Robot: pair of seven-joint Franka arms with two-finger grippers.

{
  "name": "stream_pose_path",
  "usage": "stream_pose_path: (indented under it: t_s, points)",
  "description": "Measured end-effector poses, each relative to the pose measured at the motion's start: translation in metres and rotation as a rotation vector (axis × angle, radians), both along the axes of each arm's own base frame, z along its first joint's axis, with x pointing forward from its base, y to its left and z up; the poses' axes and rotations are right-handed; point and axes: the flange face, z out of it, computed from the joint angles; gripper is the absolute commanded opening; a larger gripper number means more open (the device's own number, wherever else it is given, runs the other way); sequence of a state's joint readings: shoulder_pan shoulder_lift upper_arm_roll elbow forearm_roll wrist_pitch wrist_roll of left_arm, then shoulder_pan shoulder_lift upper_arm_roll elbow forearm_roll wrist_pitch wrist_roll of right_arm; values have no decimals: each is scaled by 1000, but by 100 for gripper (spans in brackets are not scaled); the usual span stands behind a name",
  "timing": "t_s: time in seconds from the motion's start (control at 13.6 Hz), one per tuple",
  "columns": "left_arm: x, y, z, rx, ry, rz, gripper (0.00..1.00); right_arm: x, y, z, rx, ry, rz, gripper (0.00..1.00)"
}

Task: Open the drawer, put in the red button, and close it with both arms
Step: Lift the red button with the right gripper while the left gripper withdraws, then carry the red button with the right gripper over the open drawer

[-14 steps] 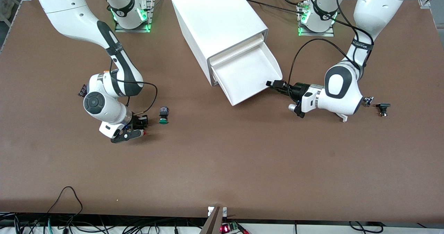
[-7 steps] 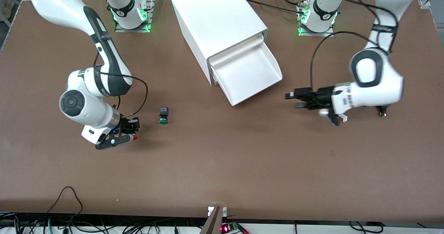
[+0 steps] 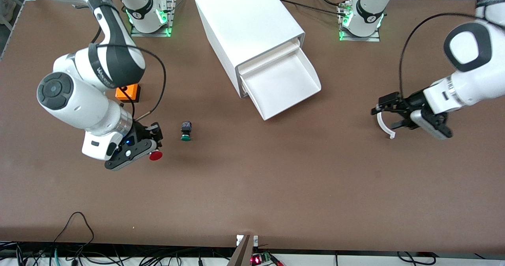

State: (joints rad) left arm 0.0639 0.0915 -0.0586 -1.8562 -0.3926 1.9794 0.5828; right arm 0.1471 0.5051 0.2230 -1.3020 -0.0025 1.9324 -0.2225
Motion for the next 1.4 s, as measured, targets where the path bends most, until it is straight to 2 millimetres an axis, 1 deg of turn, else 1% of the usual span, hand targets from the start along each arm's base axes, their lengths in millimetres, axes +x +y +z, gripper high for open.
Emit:
stream_pose_path:
  t_s: [0.15, 0.22, 0.37, 0.44, 0.59, 0.74, 0.96, 1.11, 1.25, 1.4]
  points:
    - [-6, 13, 53, 183, -4, 4, 100, -12, 30, 27, 31, -3, 58, 26]
    - [-12, 17, 71, 250, 12, 40, 100, -18, 45, 36, 46, -5, 97, 25]
    - [-22, 22, 97, 343, 59, 123, 100, -34, 77, 46, 73, -18, 228, 25]
    - [-25, 23, 103, 368, 74, 158, 100, -40, 89, 50, 82, -27, 296, 25]
    - [-26, 26, 107, 389, 90, 224, 100, -54, 114, 55, 98, -47, 435, 25]
    - [-26, 27, 107, 390, 103, 297, 100, -71, 143, 55, 104, -63, 579, 25]
    - [-26, 27, 107, 388, 109, 332, 100, -98, 193, 46, 71, -99, 827, 25]
    - [-26, 28, 107, 388, 109, 335, 100, -112, 224, 38, 58, -125, 967, 25]
    - [-26, 28, 107, 384, 110, 338, 100, -123, 250, 28, 63, -128, 1046, 25]
    - [-26, 34, 107, 354, 119, 357, 100, -141, 277, 18, 25, -134, 1115, 25]
